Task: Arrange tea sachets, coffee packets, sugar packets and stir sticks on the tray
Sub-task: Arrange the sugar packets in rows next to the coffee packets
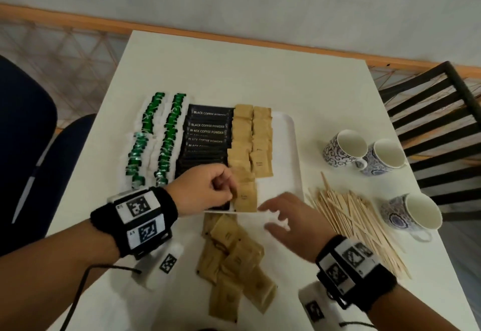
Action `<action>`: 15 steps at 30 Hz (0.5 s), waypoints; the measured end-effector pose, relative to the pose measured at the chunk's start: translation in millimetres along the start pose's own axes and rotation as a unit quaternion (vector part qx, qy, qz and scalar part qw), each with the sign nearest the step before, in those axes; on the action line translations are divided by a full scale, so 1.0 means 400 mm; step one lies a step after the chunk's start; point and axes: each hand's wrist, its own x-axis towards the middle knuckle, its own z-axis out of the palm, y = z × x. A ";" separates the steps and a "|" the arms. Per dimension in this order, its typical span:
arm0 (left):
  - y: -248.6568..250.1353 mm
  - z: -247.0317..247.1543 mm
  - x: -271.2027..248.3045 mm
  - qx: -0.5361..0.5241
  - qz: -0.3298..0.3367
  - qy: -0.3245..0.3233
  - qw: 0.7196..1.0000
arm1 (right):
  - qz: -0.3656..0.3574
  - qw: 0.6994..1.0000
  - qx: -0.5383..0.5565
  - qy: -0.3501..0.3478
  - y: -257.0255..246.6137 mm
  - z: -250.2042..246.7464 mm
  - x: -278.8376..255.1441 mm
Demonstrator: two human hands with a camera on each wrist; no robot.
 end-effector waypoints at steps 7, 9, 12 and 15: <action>-0.096 0.086 -0.174 0.272 -0.016 -0.080 0.959 | -0.048 0.983 -0.100 -0.148 -0.001 0.107 -0.152; -0.113 0.123 -0.203 0.303 -0.029 -0.092 0.948 | -0.038 0.984 -0.094 -0.145 -0.009 0.120 -0.163; -0.123 0.181 -0.232 0.364 -0.044 -0.081 0.927 | -0.030 0.992 -0.060 -0.110 -0.025 0.132 -0.158; -0.128 0.222 -0.228 0.353 -0.031 -0.028 0.935 | 0.003 0.996 -0.004 -0.085 -0.044 0.141 -0.128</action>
